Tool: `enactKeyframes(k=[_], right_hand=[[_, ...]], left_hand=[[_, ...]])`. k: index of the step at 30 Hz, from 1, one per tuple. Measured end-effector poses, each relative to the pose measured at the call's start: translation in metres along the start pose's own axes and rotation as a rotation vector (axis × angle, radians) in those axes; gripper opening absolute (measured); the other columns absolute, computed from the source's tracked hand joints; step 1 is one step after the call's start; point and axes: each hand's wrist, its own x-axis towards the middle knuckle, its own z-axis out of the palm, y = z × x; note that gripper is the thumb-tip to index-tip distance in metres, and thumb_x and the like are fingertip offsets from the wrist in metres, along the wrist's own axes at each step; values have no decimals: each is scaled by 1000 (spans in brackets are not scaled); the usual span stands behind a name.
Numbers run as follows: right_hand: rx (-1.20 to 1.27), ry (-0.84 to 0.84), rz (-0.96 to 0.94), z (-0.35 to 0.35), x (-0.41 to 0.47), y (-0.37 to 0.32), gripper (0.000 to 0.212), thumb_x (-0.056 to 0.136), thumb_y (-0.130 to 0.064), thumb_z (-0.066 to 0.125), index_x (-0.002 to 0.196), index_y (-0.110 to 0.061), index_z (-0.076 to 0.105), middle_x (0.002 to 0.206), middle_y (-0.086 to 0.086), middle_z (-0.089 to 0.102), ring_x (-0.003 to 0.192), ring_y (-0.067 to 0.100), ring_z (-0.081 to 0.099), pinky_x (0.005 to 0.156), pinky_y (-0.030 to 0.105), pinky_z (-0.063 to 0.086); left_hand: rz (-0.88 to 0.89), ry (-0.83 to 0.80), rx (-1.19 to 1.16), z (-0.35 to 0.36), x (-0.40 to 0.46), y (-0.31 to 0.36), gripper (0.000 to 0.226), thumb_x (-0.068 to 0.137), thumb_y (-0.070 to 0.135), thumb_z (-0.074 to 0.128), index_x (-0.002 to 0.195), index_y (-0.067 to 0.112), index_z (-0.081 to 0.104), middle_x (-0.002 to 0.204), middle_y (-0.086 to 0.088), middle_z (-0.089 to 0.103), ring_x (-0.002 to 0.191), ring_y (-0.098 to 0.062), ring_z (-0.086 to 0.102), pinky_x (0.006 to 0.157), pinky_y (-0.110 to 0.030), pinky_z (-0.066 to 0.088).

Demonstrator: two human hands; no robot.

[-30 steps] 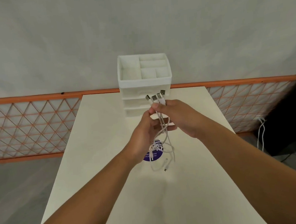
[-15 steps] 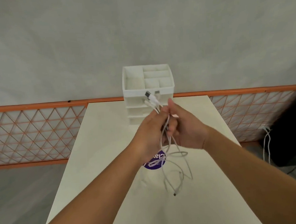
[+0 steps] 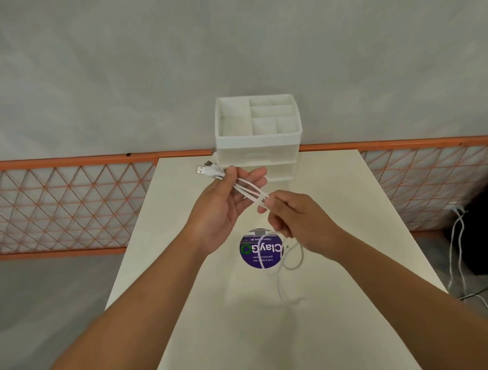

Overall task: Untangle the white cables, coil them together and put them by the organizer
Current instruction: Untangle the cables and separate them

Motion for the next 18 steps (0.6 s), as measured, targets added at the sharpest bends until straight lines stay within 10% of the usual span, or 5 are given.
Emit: enactKeyframes(k=[6,10,18], right_hand=[[257,-174,145,-6,-5,5,41,91,-48,48,72,-17,68,47,2,45,42,12,40,55,26,44],[188,-337,199,1,-14,18,27,95,-38,51,102,-25,74,68,2,51,49,9,33,46,20,25],[174,-71,217,9,-12,35,22,98,-27,50,89,-16,67,52,0,44,45,7,35,42,10,30]], left_hand=[[-80,-11,-53,-13,-9,6,42,104,37,30,116,14,63,110,-9,74,100,-20,72,91,-29,56],[-174,165,149,-22,-8,0,38,100,37,45,122,12,64,102,-10,77,90,-19,75,83,-28,59],[-179,140,-174,-21,-4,-8,31,103,25,42,119,8,62,120,-16,69,103,-25,71,90,-35,57]])
